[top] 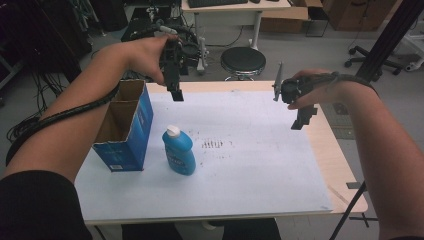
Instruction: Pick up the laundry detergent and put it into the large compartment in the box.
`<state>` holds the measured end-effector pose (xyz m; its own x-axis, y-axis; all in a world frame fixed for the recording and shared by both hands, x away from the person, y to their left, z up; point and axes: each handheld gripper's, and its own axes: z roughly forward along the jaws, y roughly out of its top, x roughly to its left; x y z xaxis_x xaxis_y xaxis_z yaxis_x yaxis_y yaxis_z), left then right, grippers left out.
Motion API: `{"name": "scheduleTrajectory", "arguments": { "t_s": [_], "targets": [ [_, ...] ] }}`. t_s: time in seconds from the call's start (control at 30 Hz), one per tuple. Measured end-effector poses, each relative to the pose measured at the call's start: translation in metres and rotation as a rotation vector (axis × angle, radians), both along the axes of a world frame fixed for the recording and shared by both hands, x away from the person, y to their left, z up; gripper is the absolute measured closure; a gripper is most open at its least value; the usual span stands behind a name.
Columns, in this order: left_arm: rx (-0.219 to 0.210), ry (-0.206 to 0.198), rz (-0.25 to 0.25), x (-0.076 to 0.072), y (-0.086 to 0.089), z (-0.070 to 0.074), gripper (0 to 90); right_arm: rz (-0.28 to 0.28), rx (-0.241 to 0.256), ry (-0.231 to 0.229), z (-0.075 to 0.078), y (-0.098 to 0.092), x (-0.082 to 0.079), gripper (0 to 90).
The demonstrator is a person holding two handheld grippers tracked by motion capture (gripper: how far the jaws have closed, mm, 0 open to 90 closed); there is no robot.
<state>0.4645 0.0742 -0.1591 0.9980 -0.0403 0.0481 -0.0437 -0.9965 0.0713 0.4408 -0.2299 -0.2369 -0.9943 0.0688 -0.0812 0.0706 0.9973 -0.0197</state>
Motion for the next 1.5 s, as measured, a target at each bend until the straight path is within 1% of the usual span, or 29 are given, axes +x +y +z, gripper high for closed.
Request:
{"name": "scheduleTrajectory", "arguments": {
  "t_s": [0.27,0.37,0.43,0.53,0.57,0.67,0.73,0.77,0.8,0.83,0.9,1.03,1.1,1.2,1.27,1.37,1.4,1.47,1.5],
  "targets": [
    [0.001,-0.008,-0.002,-0.001,0.006,0.002,0.2,-0.008,-0.007,-0.002,-0.001,0.001,-0.003,5.6],
    [0.001,-0.01,-0.006,-0.004,0.009,0.003,0.2,0.002,0.0,-0.002,-0.002,0.004,-0.005,5.5],
    [-0.005,-0.007,-0.022,-0.011,0.01,0.007,0.2,0.005,0.006,0.001,-0.002,0.005,-0.006,5.5],
    [-0.014,-0.007,-0.043,-0.019,0.01,0.011,0.2,0.004,0.001,0.001,-0.002,0.006,-0.007,5.5],
    [-0.014,-0.007,-0.043,-0.019,0.01,0.011,0.2,0.004,0.001,0.001,-0.002,0.006,-0.007,5.5],
    [-0.005,-0.009,-0.06,-0.029,0.009,0.015,0.2,0.005,0.002,0.001,-0.002,0.007,-0.009,5.5],
    [-0.004,-0.007,-0.069,-0.034,0.009,0.017,0.2,-0.004,-0.001,0.0,-0.001,0.008,-0.011,5.5],
    [0.005,-0.004,-0.08,-0.04,0.008,0.018,0.2,-0.005,-0.001,0.0,-0.001,0.008,-0.012,5.6],
    [0.005,-0.004,-0.08,-0.04,0.008,0.018,0.2,-0.005,-0.001,0.0,-0.001,0.008,-0.012,5.6],
    [0.009,-0.004,-0.082,-0.044,0.008,0.019,0.2,-0.002,-0.002,0.002,0.0,0.008,-0.012,5.6],
    [0.005,0.001,-0.103,-0.05,0.007,0.021,0.2,-0.007,-0.002,0.0,0.0,0.007,-0.014,5.5],
    [0.019,0.001,-0.13,-0.062,0.004,0.022,0.2,-0.004,-0.001,-0.003,0.001,0.007,-0.015,5.6],
    [0.022,0.002,-0.142,-0.069,0.004,0.02,0.2,-0.006,0.0,-0.003,0.001,0.008,-0.016,5.6],
    [0.028,0.005,-0.148,-0.073,0.005,0.018,0.2,-0.005,0.001,-0.002,0.001,0.009,-0.017,5.6],
    [0.031,0.01,-0.155,-0.077,0.006,0.013,0.2,-0.006,-0.002,0.0,0.001,0.01,-0.018,5.6],
    [0.031,0.016,-0.158,-0.078,0.007,0.01,0.2,-0.006,-0.004,0.002,0.001,0.01,-0.018,5.6],
    [0.031,0.023,-0.156,-0.079,0.008,0.005,0.2,-0.005,-0.006,0.001,0.001,0.01,-0.019,5.6],
    [0.033,0.023,-0.159,-0.08,0.008,0.004,0.2,-0.004,-0.006,0.003,0.001,0.011,-0.019,5.5],
    [0.038,0.028,-0.161,-0.08,0.009,0.0,0.2,-0.004,-0.006,0.005,0.001,0.011,-0.02,5.6]
  ]
}}
